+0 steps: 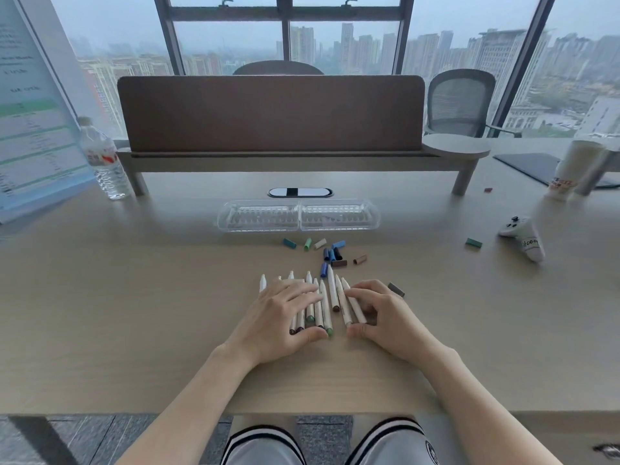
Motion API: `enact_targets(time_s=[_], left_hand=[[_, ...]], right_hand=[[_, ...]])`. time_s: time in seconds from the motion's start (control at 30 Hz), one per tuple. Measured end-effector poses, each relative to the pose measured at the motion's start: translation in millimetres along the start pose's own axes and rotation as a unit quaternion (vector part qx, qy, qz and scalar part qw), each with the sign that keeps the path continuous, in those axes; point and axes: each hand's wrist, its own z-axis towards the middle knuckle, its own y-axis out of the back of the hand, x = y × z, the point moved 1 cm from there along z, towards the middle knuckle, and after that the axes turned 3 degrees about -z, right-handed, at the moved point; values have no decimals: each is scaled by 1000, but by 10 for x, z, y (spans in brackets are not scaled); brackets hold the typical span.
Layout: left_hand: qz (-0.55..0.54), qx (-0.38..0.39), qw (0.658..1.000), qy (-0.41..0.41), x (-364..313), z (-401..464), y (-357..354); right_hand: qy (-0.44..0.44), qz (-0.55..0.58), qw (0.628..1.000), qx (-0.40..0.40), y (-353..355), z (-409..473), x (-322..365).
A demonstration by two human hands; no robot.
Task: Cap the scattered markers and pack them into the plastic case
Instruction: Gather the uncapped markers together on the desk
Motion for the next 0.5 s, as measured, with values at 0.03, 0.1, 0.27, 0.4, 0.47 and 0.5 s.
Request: enact_targets(time_s=[0.03, 0.1, 0.27, 0.4, 0.47, 0.5], left_hand=[[6, 33, 999, -2, -39, 34, 7], [33, 98, 995, -3, -111, 116, -10], [28, 130, 991, 11, -108, 183, -90], [-1, 92, 996, -13, -51, 120, -103], [-10, 76, 997, -25, -57, 97, -103], [-15, 69, 997, -31, -62, 90, -104]], right_hand=[[-2, 9, 1000, -2, 3, 3, -7], [-3, 19, 1000, 0, 28, -1, -20], [-10, -45, 999, -8, 115, -53, -97], [-20, -70, 997, -16, 169, -109, -123], [-22, -65, 997, -21, 183, -132, -121], [-24, -58, 998, -29, 187, -146, -122]])
